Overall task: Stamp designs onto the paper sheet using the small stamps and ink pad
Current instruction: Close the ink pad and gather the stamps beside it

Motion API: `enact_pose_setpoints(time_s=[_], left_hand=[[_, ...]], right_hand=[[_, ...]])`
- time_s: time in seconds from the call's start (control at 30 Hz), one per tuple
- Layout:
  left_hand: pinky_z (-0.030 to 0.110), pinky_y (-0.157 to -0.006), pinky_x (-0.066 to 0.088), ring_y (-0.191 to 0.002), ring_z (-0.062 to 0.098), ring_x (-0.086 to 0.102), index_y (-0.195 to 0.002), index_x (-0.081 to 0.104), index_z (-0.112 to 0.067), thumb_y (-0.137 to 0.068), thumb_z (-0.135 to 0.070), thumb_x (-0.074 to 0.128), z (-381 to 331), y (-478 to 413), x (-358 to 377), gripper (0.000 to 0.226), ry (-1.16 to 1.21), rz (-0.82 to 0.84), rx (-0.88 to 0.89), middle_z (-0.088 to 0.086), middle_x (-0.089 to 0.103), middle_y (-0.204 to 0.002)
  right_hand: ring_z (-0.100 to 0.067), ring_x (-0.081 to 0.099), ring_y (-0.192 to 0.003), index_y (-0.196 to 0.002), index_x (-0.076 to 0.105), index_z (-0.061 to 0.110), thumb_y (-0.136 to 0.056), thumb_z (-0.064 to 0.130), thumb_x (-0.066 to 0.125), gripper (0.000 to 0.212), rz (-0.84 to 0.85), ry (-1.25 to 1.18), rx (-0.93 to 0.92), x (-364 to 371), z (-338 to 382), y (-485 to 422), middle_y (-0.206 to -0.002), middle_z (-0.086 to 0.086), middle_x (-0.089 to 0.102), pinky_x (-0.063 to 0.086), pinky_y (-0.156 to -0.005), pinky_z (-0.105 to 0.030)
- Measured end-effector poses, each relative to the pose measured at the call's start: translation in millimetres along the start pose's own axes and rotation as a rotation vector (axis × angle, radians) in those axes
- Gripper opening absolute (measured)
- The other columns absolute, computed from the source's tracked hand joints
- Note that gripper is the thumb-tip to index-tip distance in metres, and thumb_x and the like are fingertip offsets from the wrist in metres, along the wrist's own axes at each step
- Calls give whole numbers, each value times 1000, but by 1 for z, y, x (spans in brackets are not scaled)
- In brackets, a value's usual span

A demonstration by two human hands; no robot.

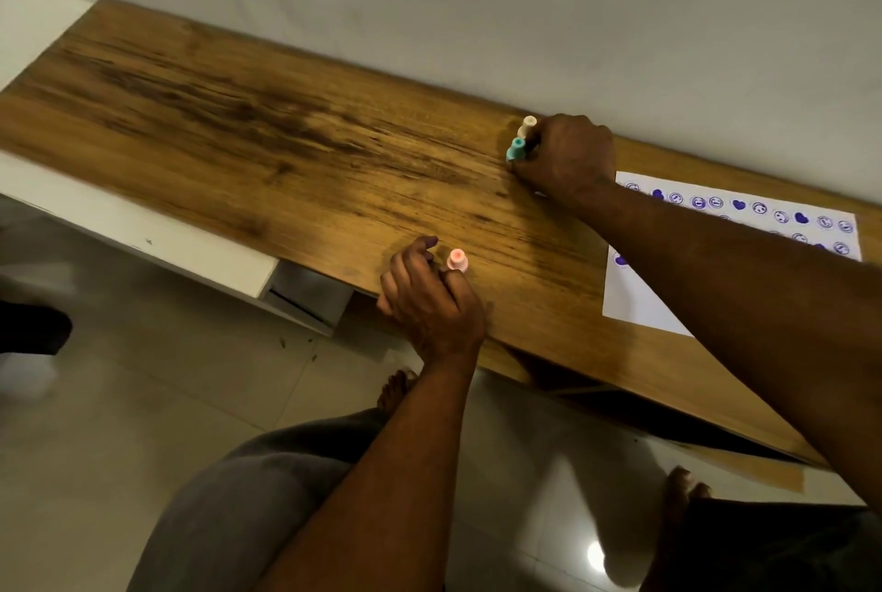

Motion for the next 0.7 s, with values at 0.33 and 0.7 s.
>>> enact_pose_setpoints(time_s=[0.33,0.7], left_hand=[[41,-94,37,-109,17,53,-122,64,-24,-91,-35,47,2,-1,2,37,1,2,1,-5,63,-115],[41,-94,37,-108,17,54,-120,64,-24,-89,-35,46,2,1,1,37,9,-8,3,-6,62,-114]], right_hand=[[-23,66,-93,-108,71,21,-82,64,69,50,14,2,20,9,-8,-9,-94,-1,72,43,-92,-44],[-16,64,-95,-115,74,27,-81,59,75,46,-139,-178,-145,-30,-3,16,-99,6,71,41,-72,-28]])
Point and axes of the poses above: each hand's wrist, its own y-axis away from the middle knuckle, its own x-axis out of the palm, z = x × y, the point moved 5 cm from there along -y, towards the middle knuckle
